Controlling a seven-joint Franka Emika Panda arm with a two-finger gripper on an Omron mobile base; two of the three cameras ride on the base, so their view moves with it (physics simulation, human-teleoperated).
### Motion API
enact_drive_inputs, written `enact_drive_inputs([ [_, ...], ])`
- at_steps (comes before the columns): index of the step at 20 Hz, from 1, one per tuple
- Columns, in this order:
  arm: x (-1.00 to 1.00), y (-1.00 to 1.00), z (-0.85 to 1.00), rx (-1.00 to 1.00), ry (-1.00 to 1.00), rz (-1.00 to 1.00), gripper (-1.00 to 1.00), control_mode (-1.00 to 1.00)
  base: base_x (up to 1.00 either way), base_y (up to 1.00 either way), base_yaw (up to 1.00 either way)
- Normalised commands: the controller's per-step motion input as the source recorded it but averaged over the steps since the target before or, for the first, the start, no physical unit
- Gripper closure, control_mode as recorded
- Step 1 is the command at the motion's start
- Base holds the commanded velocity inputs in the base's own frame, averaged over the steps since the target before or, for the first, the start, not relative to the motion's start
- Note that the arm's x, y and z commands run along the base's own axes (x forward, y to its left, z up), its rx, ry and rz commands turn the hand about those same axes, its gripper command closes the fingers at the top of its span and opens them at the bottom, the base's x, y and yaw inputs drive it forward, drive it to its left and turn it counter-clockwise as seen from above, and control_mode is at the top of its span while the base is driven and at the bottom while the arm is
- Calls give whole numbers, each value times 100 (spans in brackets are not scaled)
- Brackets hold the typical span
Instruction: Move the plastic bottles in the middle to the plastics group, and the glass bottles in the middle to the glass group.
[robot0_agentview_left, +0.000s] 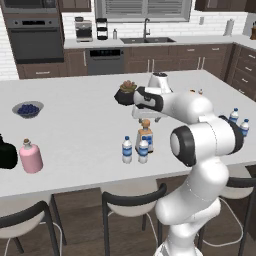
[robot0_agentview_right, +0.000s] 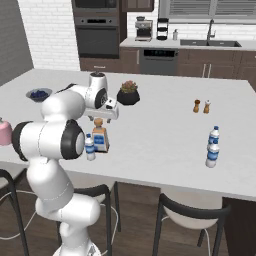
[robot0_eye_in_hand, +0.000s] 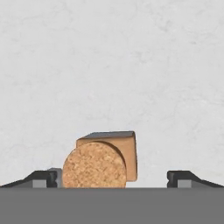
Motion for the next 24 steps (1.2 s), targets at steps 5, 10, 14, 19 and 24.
enact_drive_inputs([
  [5, -1, 0, -8, 0, 1, 0, -100, -100, 0, 0, 0],
  [10, -3, 8, -10, 0, 7, 0, -100, -100, 0, 0, 0],
  [14, -2, 10, -9, 2, 8, 0, -100, -100, 0, 0, 0],
  [19, -2, 7, -7, 5, 2, 0, -100, -100, 0, 0, 0],
  [24, 0, 0, -11, 0, 0, 0, 100, -100, 0, 0, 0],
])
